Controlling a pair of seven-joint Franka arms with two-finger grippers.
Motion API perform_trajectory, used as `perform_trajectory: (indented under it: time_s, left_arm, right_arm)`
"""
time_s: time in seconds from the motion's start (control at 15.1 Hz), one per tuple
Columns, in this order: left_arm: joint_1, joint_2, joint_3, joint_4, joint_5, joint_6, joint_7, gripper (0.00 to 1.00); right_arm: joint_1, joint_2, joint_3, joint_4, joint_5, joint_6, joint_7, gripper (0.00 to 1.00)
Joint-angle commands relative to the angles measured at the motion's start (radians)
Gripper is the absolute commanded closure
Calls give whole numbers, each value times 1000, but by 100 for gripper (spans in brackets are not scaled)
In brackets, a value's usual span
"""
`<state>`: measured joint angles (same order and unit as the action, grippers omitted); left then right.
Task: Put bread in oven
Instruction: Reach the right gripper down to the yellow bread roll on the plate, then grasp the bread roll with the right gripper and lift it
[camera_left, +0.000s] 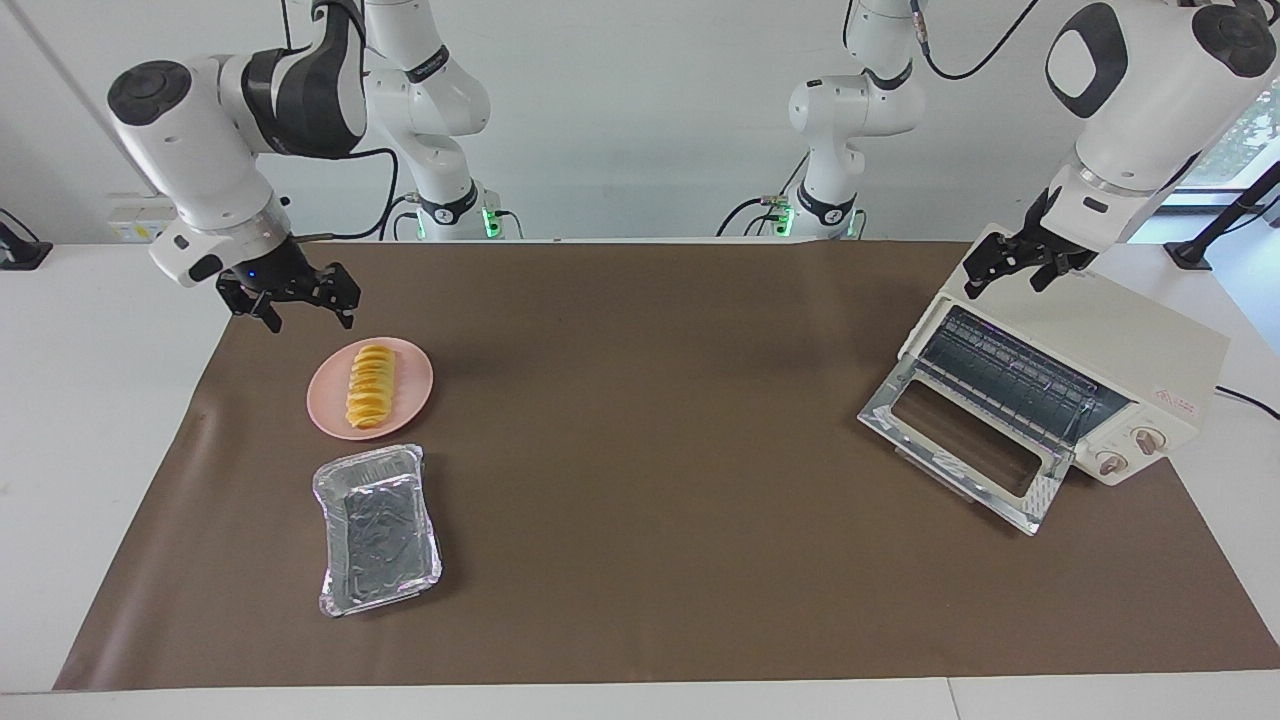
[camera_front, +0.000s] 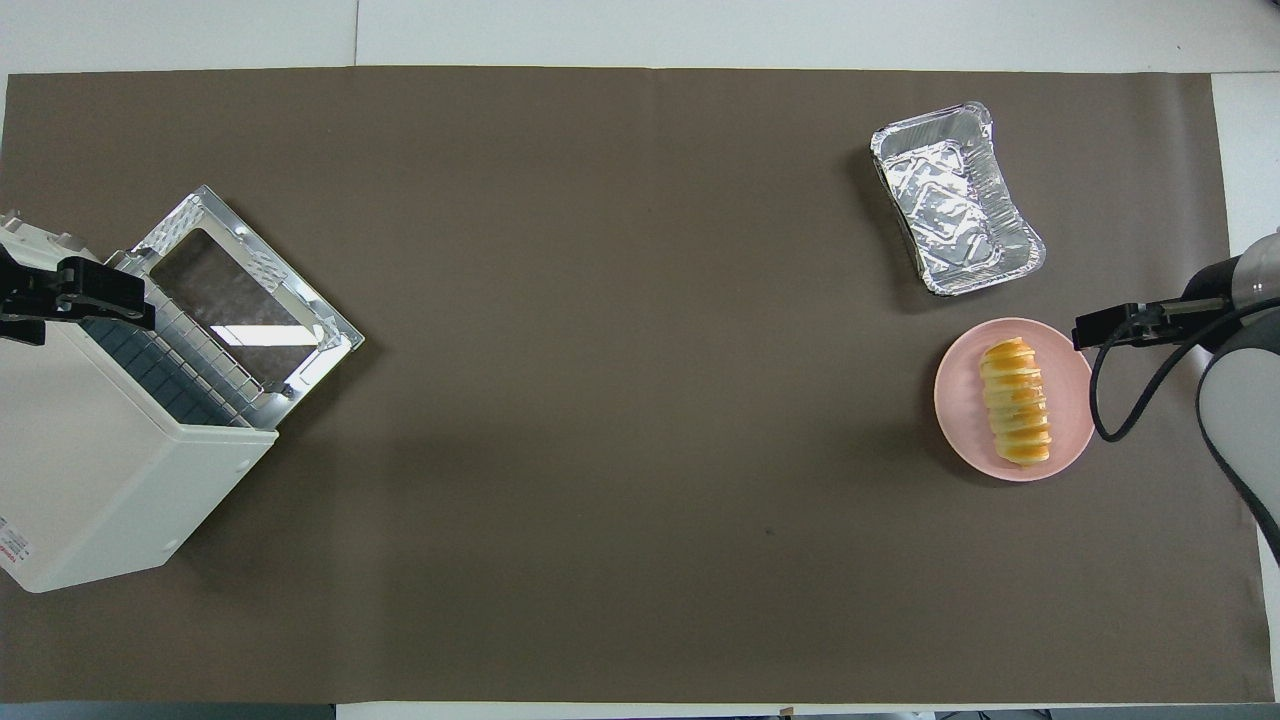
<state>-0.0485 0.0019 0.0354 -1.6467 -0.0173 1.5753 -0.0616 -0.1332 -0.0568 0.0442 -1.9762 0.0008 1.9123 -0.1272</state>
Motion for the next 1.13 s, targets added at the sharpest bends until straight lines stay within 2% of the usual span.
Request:
perform_trajectory:
  time_s: [0.0,0.2,0.4,0.66,0.86,0.93,1.06]
  left_arm:
    - [-8,-23,6,-16,16,-4,3,0]
    - [-8,-23,6,-16,16,-6,3,0]
    - [-8,-23,6,-16,16,-6,3,0]
    - [-8,-23,6,-16,16,-6,3,0]
    - [-8,-23,6,-16,16,-6,3,0]
    - [-8,-23,6,-16,16,-6,3,0]
    - [-8,-23,6,-16,16,-6,3,0]
  right_arm:
    - [20,6,3,-107,-15,120,34,0]
    - [35,31,3,-186,-15,215,35,0]
    - [32,51,3,-292,-15,368,32,0]
    - [30,68,3,-346,-15,444,28,3]
    - [24,68,3,-369,-15,452,21,9]
    - [21,69,3,-374,-15,452,17,14]
    - [21,68,3,-412,-15,516,12,16]
